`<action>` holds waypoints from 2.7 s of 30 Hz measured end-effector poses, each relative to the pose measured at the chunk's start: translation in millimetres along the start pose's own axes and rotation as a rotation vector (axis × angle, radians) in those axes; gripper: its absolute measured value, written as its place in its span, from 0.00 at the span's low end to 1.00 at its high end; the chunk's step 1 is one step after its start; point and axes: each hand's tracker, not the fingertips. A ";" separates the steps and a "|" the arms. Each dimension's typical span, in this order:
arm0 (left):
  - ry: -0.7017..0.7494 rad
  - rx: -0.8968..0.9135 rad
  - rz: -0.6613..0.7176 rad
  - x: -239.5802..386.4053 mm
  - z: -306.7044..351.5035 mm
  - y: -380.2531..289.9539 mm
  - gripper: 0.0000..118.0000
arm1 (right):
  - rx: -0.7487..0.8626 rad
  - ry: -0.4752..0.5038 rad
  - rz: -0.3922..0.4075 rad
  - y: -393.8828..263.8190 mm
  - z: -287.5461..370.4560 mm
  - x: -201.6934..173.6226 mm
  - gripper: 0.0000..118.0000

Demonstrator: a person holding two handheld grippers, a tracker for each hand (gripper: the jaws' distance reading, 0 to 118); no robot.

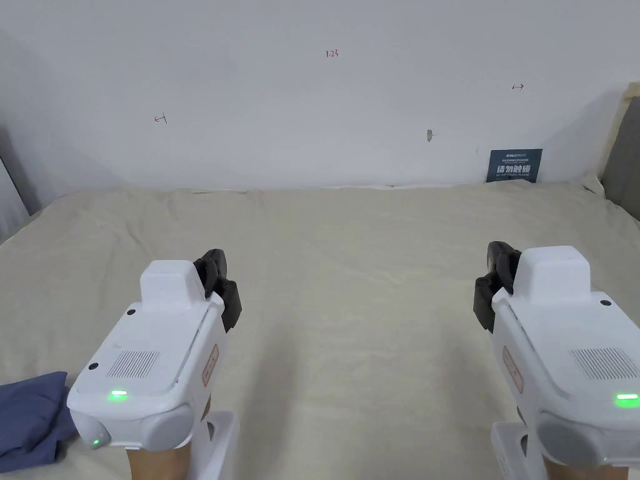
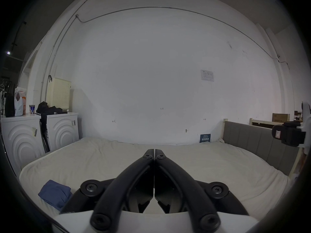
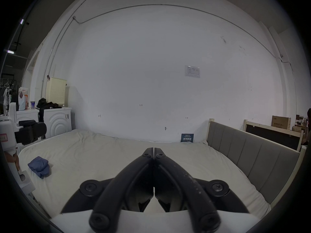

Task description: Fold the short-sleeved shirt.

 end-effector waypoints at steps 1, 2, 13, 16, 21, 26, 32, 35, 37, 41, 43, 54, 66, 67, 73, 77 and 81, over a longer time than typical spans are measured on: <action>0.000 0.000 0.008 -0.3 0.3 0.2 0.00 | -0.001 -0.002 0.002 0.2 0.3 0.0 0.01; 0.000 -0.001 0.012 -0.4 0.5 0.3 0.00 | 0.000 -0.002 0.003 0.2 0.5 0.1 0.01; 0.011 -0.008 0.024 -6.3 -2.1 -0.1 0.00 | 0.000 -0.008 0.006 1.4 1.1 1.5 0.01; 0.010 -0.012 0.022 -7.8 -3.9 -1.4 0.00 | 0.001 -0.007 0.007 1.8 1.0 1.0 0.01; 0.010 -0.014 0.020 -9.4 -6.1 -3.2 0.00 | -0.001 -0.010 0.013 1.5 0.3 0.5 0.01; 0.008 -0.015 0.022 -12.0 -9.1 -4.8 0.00 | -0.002 -0.010 0.015 1.6 -0.3 0.4 0.01; 0.009 -0.016 0.022 -10.6 -7.6 -4.5 0.00 | -0.001 -0.009 0.014 2.1 -0.8 0.1 0.01; 0.008 -0.018 0.019 -11.3 -7.4 -4.7 0.00 | -0.001 -0.009 0.016 2.3 -1.2 -0.1 0.01; 0.009 -0.018 0.017 -11.4 -7.3 -5.2 0.00 | -0.001 -0.009 0.014 2.3 -1.3 0.0 0.01; 0.010 -0.020 0.021 -12.5 -6.6 -4.9 0.00 | -0.001 -0.011 0.008 2.6 -1.4 -0.4 0.01; 0.010 -0.020 0.020 -12.9 -6.5 -4.8 0.00 | -0.001 -0.009 0.007 2.7 -1.6 -0.6 0.01; 0.010 -0.025 0.025 -19.3 -9.6 -7.7 0.00 | -0.003 -0.009 0.010 2.8 -1.5 -1.6 0.01; 0.013 -0.022 0.053 -22.3 -10.2 -8.2 0.56 | -0.013 -0.007 -0.007 3.4 -3.0 1.2 0.55; 0.004 -0.032 0.060 -23.5 -11.6 -8.0 0.79 | -0.015 -0.006 -0.009 3.4 -3.5 1.6 0.69; 0.019 -0.014 0.033 -21.4 -13.8 -15.3 1.00 | -0.004 -0.020 -0.020 1.3 -4.3 1.8 1.00; 0.016 -0.017 0.041 -20.4 -12.1 -11.0 1.00 | -0.009 -0.021 -0.020 1.5 -5.8 1.7 1.00; 0.022 -0.015 0.033 -20.2 -13.8 -12.7 1.00 | -0.009 -0.025 -0.023 1.5 -5.9 2.2 1.00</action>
